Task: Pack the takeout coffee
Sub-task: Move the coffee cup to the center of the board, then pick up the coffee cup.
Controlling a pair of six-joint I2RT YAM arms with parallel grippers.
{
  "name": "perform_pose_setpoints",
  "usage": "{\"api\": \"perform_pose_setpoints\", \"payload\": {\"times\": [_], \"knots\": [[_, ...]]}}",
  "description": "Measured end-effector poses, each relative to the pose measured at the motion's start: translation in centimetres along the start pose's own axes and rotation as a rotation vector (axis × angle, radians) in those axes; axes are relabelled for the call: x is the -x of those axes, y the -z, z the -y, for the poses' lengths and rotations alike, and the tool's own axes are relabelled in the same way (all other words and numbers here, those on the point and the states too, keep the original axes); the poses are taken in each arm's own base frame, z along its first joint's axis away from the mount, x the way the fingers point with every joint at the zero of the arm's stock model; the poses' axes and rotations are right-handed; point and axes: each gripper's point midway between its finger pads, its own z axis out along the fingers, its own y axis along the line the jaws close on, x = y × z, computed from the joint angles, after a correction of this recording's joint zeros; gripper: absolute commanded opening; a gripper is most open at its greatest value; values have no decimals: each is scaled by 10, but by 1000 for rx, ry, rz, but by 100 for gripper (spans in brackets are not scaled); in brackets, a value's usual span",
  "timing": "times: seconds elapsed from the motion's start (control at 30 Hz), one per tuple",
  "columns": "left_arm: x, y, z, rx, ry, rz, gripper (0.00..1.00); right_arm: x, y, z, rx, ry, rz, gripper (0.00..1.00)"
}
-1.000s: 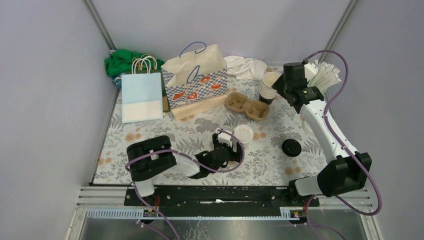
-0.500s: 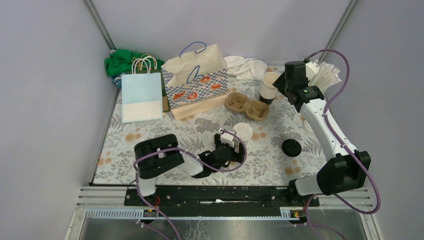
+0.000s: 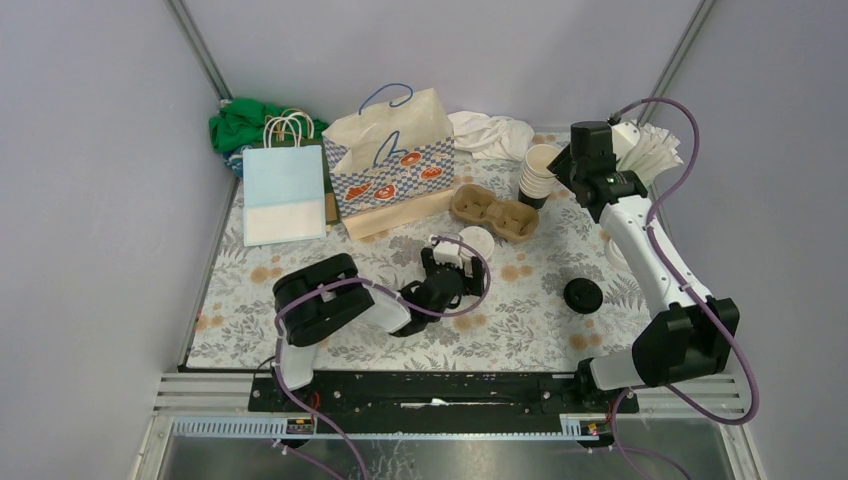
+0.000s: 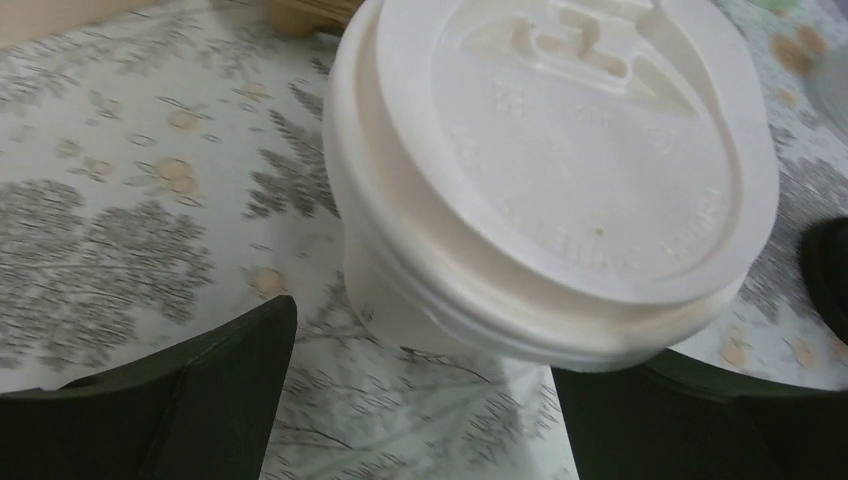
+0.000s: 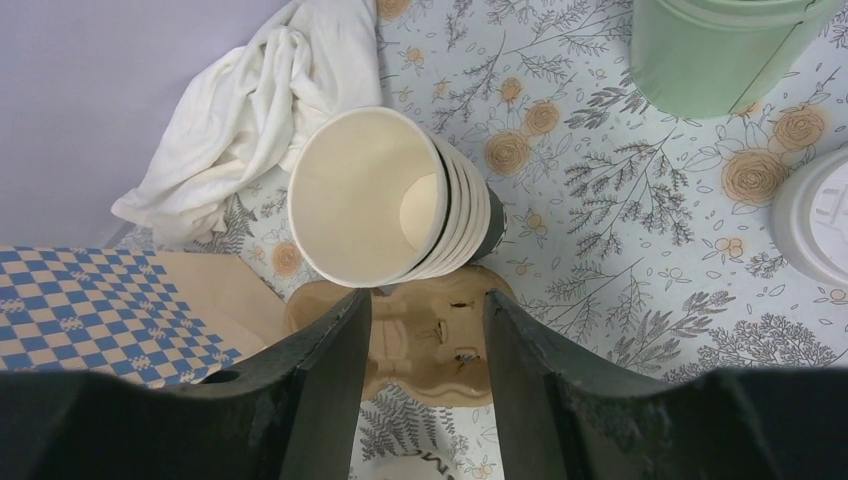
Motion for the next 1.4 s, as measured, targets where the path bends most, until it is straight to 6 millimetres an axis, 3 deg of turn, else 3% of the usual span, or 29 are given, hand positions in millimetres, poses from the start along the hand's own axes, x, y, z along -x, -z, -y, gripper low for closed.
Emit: {"api": "perform_pose_setpoints", "payload": {"times": [0.4, 0.53, 0.87, 1.03, 1.13, 1.2, 1.4], "knots": [[21, -18, -88, 193, -58, 27, 99, 3, -23, -6, -26, -1, -9, 44], [24, -12, -102, 216, -73, 14, 99, 3, -34, -12, -34, 4, -18, 44], [60, 25, -73, 124, -43, -45, 99, 3, -52, -7, -95, 15, -3, 43], [61, 50, -67, 97, -65, -141, 99, -3, -62, -3, -122, 26, -10, 42], [73, 63, -57, 68, -69, -183, 97, -7, -66, -2, -131, 31, -19, 40], [92, 70, -45, 38, -65, -190, 96, -9, -68, -1, -134, 32, -22, 36], [174, 78, 3, -60, -36, -120, 95, -10, -69, -1, -137, 31, -26, 15]]}}
